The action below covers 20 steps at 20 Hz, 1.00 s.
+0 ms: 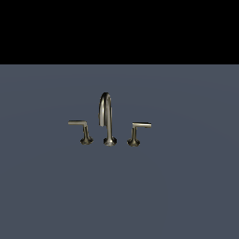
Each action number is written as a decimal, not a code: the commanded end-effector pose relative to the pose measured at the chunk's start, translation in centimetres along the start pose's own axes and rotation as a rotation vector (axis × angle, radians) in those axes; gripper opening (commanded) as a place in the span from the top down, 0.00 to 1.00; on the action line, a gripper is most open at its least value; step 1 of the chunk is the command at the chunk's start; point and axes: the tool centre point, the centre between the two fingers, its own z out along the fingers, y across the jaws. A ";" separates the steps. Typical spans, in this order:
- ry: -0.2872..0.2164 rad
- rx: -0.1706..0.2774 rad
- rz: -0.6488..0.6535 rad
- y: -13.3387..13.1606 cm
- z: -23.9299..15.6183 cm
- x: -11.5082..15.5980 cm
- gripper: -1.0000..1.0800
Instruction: Turn on the faucet by rotating a designated handle.
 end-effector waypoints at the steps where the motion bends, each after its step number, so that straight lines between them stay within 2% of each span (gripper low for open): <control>1: 0.000 0.000 0.000 0.0 0.0 0.0 1.00; 11: 0.000 0.000 0.052 -1.1 1.3 0.2 1.00; 20: -0.001 0.001 0.191 -3.9 4.6 1.2 1.00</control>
